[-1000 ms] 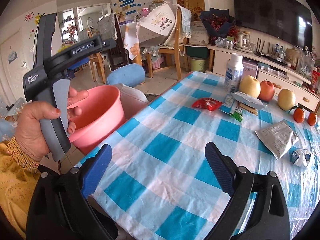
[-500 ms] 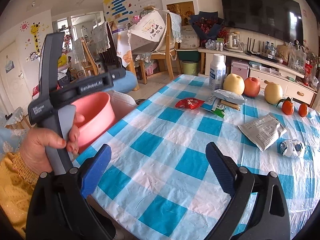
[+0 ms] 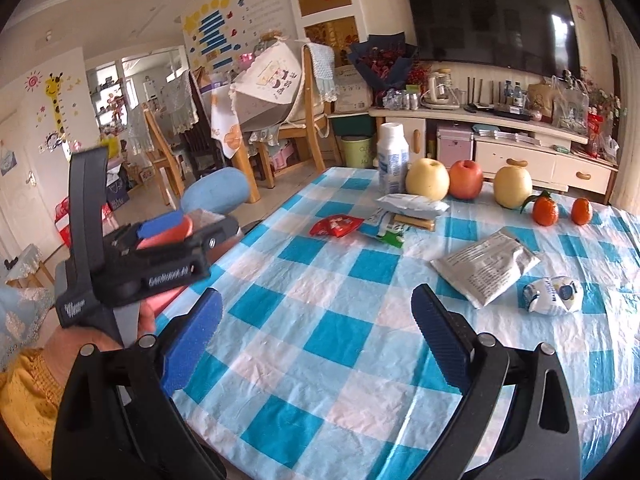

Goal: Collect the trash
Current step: 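Move both tools back over the table toward the remaining packets, then grasp the red snack packet with the left tool while the right tool grasps a white printed packet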

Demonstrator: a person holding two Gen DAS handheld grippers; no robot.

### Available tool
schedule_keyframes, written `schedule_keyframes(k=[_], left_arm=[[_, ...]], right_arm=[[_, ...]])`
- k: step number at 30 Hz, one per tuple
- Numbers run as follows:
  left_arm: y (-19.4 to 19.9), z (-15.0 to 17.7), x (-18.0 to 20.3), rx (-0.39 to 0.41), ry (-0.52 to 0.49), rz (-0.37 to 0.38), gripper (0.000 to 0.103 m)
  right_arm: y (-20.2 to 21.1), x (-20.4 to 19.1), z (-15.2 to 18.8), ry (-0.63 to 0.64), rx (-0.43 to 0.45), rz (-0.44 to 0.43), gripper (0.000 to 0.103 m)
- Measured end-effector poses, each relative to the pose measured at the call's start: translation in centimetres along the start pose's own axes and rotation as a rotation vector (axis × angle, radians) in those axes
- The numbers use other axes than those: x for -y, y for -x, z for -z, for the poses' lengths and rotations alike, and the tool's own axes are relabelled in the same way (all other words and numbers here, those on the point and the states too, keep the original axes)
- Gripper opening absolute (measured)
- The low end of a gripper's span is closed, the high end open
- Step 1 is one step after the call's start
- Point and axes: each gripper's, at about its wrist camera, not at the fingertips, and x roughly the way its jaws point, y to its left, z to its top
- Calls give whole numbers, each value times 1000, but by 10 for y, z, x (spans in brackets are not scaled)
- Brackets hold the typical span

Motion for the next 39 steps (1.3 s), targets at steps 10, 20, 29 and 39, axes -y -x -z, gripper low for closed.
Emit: schedule_keyframes(k=[10,20,29,39], left_arm=[[-8,12,40,-61,-82,53,95],[-25,14,69,-128,-83,127,95],[-72,-37,87,-152,102,227,95],[-212,-98,90,-332,415,137,95]], right_arm=[[20,70,-13,-142,41,84,96],[37,169,-9,-329,40,209,96],[26,220,4,-412,-8,254,96],[15,225,-4,-390,-7,205,96]])
